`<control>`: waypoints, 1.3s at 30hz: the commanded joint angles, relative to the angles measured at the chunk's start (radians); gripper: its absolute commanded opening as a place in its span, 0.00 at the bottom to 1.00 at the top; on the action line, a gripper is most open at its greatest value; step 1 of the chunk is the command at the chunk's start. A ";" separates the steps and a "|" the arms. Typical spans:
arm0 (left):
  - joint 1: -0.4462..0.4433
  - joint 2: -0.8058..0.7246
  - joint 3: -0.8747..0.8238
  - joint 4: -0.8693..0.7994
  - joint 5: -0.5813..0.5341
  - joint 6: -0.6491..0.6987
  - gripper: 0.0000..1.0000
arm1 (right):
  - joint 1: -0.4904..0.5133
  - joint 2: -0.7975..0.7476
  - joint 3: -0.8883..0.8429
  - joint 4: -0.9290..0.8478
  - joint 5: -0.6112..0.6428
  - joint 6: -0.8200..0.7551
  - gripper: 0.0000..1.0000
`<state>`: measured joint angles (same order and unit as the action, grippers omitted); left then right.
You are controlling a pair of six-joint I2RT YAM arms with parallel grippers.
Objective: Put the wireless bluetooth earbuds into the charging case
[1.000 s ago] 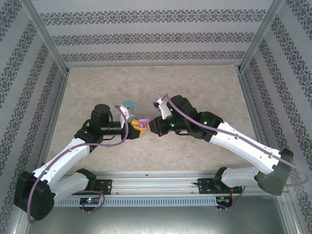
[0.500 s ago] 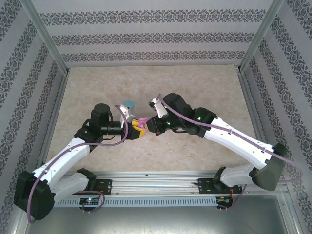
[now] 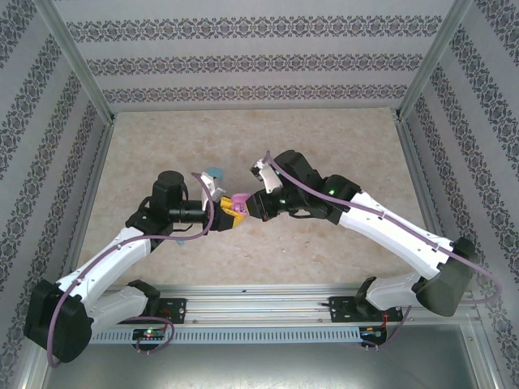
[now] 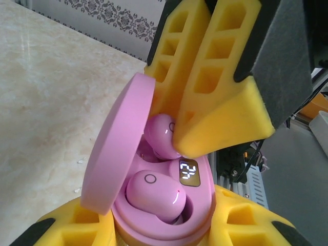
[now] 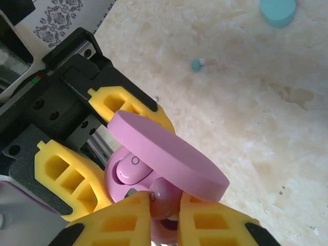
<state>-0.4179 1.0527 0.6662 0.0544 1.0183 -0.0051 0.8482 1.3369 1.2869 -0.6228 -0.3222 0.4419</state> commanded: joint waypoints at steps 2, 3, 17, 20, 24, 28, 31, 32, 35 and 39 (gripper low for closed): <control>-0.006 -0.005 0.043 0.081 0.049 0.004 0.12 | -0.021 0.027 0.031 -0.051 -0.046 -0.002 0.20; -0.006 -0.005 0.044 0.083 0.050 0.003 0.12 | -0.022 0.032 0.036 -0.057 -0.049 -0.002 0.21; -0.006 -0.008 0.013 0.157 0.055 -0.051 0.13 | -0.033 0.044 0.097 -0.104 -0.013 0.014 0.39; -0.007 -0.008 0.009 0.169 0.057 -0.061 0.13 | -0.036 0.037 0.100 -0.109 -0.005 0.023 0.41; -0.007 -0.010 0.009 0.168 0.062 -0.065 0.13 | -0.034 0.028 0.100 -0.111 0.006 0.031 0.42; -0.006 -0.012 0.015 0.162 0.063 -0.060 0.13 | -0.035 0.031 0.107 -0.121 0.024 0.037 0.43; -0.006 -0.010 0.018 0.154 0.064 -0.052 0.13 | -0.035 0.031 0.109 -0.124 0.026 0.040 0.42; -0.006 -0.009 0.019 0.151 0.063 -0.049 0.13 | -0.034 0.031 0.108 -0.123 0.025 0.042 0.42; -0.006 -0.007 0.022 0.144 0.063 -0.041 0.13 | -0.034 0.025 0.104 -0.122 0.029 0.047 0.43; -0.007 -0.007 0.019 0.136 0.054 -0.026 0.13 | -0.034 0.009 0.103 -0.122 0.043 0.062 0.45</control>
<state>-0.4179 1.0561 0.6670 0.1268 1.0321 -0.0578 0.8265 1.3682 1.3773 -0.7189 -0.3195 0.4808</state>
